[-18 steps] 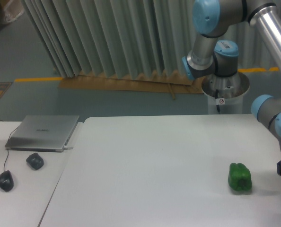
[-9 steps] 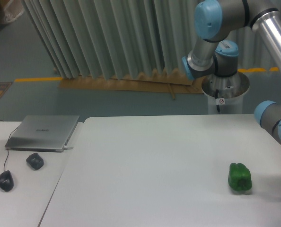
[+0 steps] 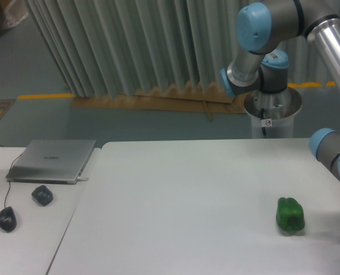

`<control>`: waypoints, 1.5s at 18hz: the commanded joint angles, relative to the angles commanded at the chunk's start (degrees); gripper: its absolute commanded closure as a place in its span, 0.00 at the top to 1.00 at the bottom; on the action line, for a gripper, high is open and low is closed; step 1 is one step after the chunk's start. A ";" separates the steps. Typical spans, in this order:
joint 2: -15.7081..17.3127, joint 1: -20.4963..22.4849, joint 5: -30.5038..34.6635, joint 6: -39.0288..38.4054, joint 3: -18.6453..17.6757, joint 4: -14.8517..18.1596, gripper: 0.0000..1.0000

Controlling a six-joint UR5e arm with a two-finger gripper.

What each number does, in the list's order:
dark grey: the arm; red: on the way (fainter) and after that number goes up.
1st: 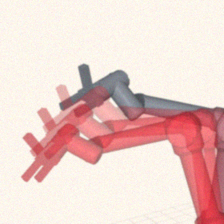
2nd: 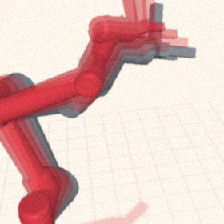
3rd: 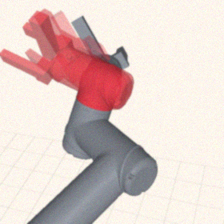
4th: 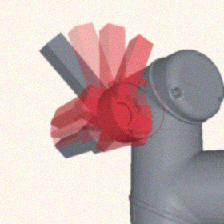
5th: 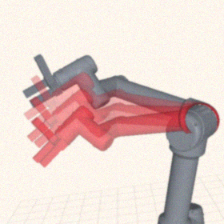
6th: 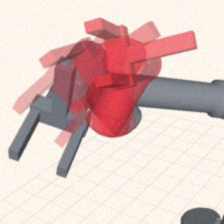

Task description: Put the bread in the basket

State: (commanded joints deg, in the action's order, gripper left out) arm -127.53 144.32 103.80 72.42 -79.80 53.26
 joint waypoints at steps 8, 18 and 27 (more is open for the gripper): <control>1.49 0.00 -2.45 0.17 -1.06 0.44 0.29; 10.27 0.35 -10.53 0.44 -6.32 5.36 0.28; 19.68 3.95 -15.03 0.70 -9.05 13.54 0.28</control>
State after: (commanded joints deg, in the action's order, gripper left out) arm -107.85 148.26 88.77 73.13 -88.86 66.80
